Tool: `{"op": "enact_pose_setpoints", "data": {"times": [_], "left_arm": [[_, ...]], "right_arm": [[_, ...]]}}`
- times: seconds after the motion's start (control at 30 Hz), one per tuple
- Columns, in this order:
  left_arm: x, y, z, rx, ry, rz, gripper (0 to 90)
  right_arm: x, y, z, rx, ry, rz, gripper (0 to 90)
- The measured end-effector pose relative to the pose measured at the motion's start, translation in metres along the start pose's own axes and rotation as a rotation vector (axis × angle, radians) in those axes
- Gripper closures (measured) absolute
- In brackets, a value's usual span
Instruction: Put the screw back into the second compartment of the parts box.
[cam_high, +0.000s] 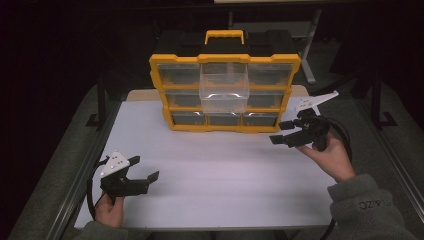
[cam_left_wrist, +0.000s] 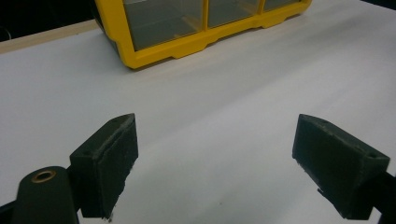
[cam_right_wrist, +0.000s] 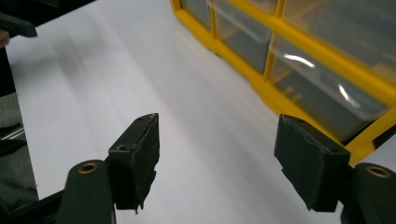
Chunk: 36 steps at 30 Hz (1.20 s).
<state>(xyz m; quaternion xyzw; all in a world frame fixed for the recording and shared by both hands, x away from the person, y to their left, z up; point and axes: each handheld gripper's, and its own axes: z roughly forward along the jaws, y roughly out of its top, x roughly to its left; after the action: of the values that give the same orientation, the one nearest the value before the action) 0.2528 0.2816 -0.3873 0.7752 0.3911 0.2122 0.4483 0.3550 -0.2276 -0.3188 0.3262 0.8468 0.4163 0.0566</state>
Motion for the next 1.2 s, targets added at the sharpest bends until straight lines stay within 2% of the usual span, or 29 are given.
{"op": "enact_pose_setpoints", "data": {"times": [0.23, 0.8, 1.2], "left_arm": [[0.000, -0.001, 0.001, 0.000, 0.003, -0.001, 13.9], [-0.001, -0.002, 0.001, 0.004, -0.006, -0.001, 13.9], [-0.001, -0.004, 0.003, 0.014, -0.014, 0.000, 13.9]], "right_arm": [[-0.002, -0.021, 0.011, 0.006, -0.006, 0.028, 29.3], [-0.002, -0.058, 0.029, 0.012, -0.015, 0.084, 26.5], [0.002, -0.080, 0.041, 0.017, -0.027, 0.094, 23.0]]}}
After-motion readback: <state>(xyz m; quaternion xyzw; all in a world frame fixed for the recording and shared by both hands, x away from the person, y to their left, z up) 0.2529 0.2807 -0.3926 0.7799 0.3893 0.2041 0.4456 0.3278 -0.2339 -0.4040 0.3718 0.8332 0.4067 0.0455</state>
